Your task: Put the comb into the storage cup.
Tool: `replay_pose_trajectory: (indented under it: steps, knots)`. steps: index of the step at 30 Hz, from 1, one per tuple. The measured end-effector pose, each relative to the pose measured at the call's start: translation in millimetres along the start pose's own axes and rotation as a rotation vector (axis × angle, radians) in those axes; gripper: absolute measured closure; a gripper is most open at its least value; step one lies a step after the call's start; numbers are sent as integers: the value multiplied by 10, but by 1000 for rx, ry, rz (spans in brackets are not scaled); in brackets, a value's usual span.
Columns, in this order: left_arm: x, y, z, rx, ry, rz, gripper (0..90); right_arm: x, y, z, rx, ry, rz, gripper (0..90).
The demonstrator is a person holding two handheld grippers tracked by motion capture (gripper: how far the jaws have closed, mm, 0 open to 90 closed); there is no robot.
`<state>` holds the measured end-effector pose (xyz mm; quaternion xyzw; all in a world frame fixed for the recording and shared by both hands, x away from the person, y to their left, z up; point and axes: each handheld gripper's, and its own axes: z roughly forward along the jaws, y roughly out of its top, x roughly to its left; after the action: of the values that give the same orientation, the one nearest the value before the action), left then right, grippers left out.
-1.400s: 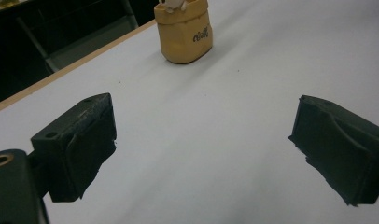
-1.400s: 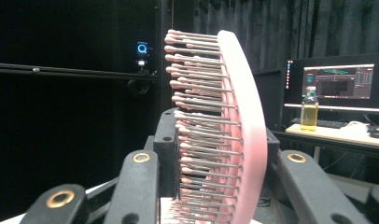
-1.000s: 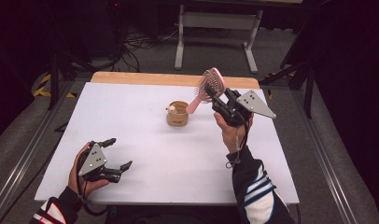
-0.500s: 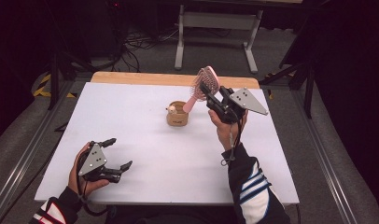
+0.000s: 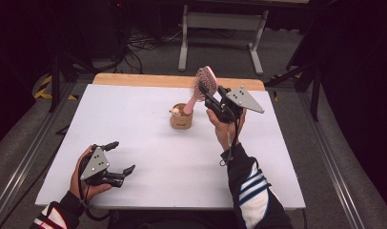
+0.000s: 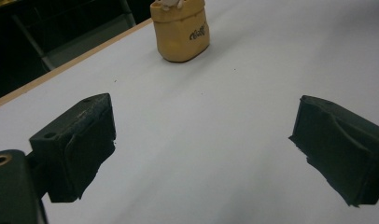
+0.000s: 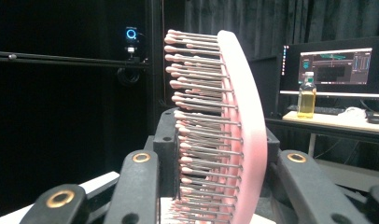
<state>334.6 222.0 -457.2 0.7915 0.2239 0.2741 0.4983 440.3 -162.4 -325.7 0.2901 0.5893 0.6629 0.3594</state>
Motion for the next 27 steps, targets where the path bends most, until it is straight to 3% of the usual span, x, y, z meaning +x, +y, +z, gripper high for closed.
replay_pose_trajectory:
  steps: [7, 27]
  knots:
    - [-5, 1, 0, 0, -2, -2, 73, -25, -60, 74, 19, -16, 0, 642]
    - [-1, -3, 4, 0, -15, -4, 75, -109, -299, 208, 65, -47, 81, 643]
